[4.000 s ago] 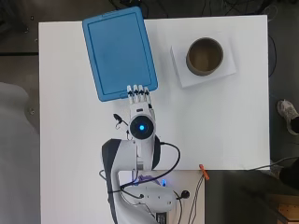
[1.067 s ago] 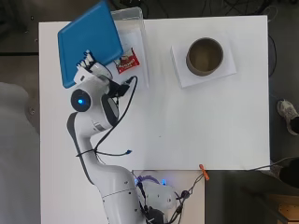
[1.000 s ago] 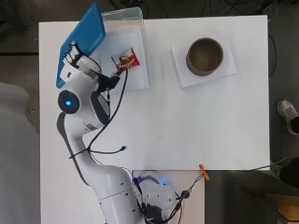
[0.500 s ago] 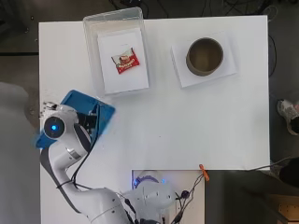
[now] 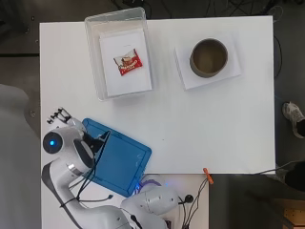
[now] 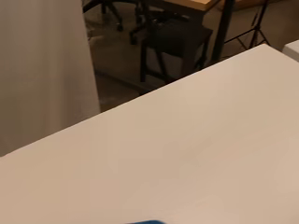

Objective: Teleoperate dual arm-hand system to remove items from a box

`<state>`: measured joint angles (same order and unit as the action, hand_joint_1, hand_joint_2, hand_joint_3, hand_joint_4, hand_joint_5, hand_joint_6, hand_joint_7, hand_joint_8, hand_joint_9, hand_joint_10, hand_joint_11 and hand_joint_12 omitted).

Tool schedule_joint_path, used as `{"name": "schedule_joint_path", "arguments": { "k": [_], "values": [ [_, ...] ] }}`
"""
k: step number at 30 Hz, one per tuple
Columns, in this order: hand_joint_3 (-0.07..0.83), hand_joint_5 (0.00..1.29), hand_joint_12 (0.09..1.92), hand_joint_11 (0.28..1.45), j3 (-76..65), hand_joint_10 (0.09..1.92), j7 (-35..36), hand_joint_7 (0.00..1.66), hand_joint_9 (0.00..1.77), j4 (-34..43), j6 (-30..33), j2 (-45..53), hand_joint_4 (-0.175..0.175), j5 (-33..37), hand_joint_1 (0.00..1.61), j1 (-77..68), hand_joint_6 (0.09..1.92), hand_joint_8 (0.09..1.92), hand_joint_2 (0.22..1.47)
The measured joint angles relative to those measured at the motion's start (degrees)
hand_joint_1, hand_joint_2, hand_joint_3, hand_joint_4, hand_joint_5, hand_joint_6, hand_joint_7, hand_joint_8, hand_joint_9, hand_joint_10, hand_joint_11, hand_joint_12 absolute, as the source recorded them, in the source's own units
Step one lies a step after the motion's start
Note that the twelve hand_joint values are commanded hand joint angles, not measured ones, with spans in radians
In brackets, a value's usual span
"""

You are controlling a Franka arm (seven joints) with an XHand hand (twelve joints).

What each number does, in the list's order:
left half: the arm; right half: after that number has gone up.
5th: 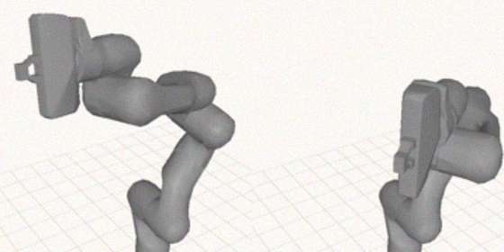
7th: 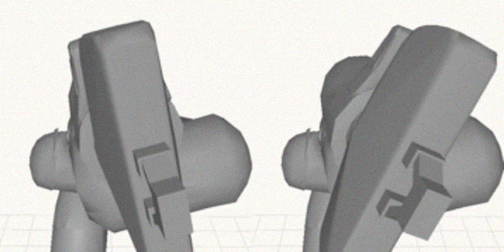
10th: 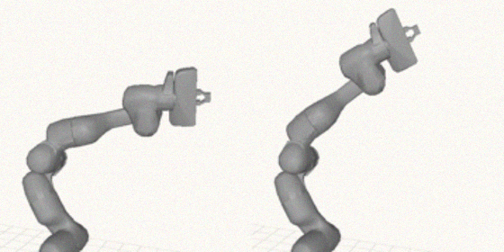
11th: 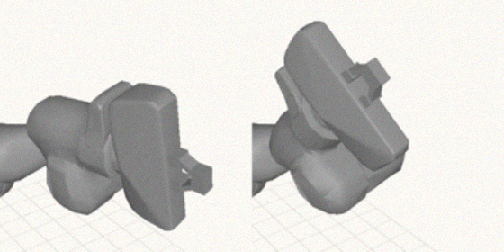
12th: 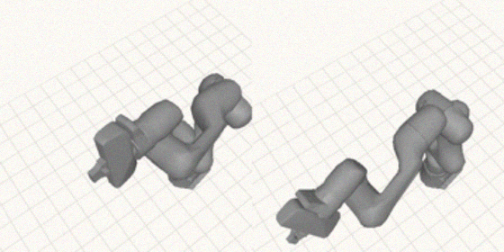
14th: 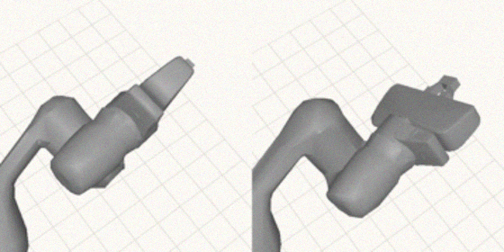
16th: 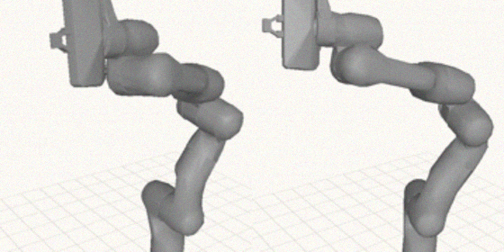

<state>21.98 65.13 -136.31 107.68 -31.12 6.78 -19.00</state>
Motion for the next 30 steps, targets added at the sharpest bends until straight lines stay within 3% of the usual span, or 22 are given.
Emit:
{"name": "schedule_joint_path", "arguments": {
  "k": [5,9,15,21,25,30],
  "values": [
    [0.002,0.46,0.09,0.59,-6.1,0.09,-4.7,0.58,0.61,8.1,1.7,9.6,0.039,-5.2,0.16,2.9,0.09,0.09,0.98],
    [-0.006,0.40,0.09,0.66,-13.9,0.09,-7.4,0.59,0.70,14.0,1.8,19.2,0.017,-7.8,0.12,5.1,0.09,0.09,0.95],
    [-0.003,0.38,0.09,0.65,-19.9,0.09,-7.4,0.56,0.68,22.8,2.2,32.4,0.001,-8.5,0.15,6.9,0.09,0.09,0.94],
    [0.007,0.46,0.09,0.69,-21.5,0.09,-5.7,0.64,0.75,27.2,2.3,40.4,0.017,-8.5,0.23,7.6,0.09,0.09,1.01],
    [0.002,0.52,0.09,0.68,-21.9,0.09,-6.4,0.64,0.74,29.5,1.3,43.8,0.047,-9.7,0.25,7.8,0.09,0.09,1.01],
    [-0.002,0.51,0.09,0.71,-22.9,0.09,-9.7,0.65,0.77,27.3,0.6,43.8,0.054,-11.0,0.24,8.0,0.09,0.09,1.00]
  ]
}}
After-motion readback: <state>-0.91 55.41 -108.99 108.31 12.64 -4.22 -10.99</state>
